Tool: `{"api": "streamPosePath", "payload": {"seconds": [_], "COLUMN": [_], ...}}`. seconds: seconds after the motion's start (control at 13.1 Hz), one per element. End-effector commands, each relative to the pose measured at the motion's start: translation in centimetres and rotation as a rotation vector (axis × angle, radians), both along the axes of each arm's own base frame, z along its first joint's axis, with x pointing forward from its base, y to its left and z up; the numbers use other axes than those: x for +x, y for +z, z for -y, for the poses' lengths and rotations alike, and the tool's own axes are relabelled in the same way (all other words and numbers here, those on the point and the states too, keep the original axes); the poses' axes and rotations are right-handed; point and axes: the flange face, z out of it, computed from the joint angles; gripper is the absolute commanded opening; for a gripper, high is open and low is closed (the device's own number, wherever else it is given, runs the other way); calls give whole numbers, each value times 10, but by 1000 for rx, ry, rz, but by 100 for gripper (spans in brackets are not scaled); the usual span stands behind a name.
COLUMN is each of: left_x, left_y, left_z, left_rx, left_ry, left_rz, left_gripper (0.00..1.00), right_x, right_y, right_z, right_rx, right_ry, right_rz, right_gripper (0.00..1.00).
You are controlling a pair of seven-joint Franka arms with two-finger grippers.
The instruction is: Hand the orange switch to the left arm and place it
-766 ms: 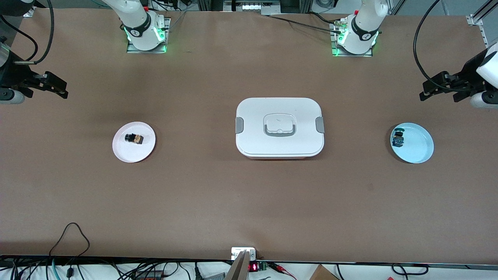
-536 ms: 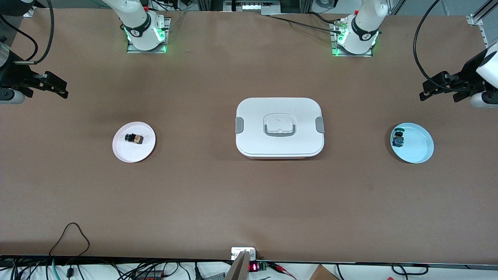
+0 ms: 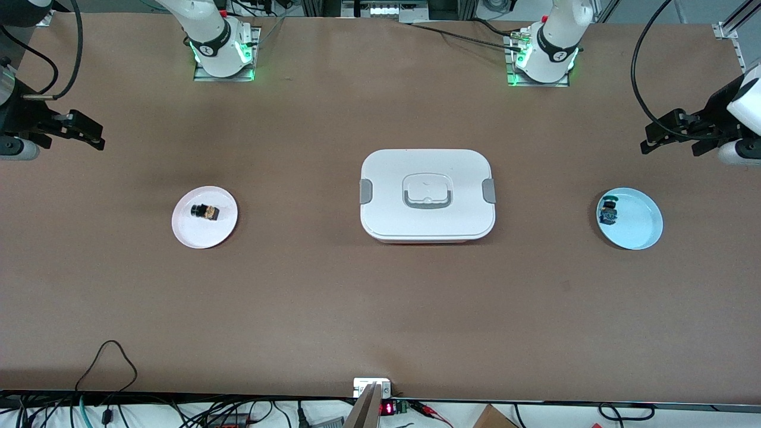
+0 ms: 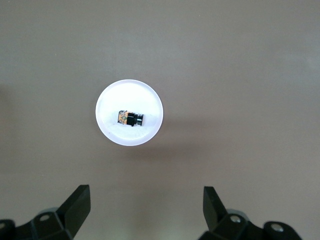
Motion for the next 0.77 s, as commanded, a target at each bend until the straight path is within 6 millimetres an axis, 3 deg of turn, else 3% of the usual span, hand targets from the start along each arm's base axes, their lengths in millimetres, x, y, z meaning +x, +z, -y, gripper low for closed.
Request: {"api": "streamPosePath", "payload": {"seconds": [0.0, 0.69], "left_x": [4, 2], "left_y": [6, 3], "left_z": [3, 5], "left_rx": [2, 11], "left_ry": [-14, -23], "left_rz": [-4, -25], "left_gripper": [100, 100], "right_x": [6, 51], "right_y": [-6, -100], "right_z": [1, -10], "right_rx": [11, 9], "right_ry": [-13, -2], "right_rz": [-24, -115], "right_gripper": [100, 100]}}
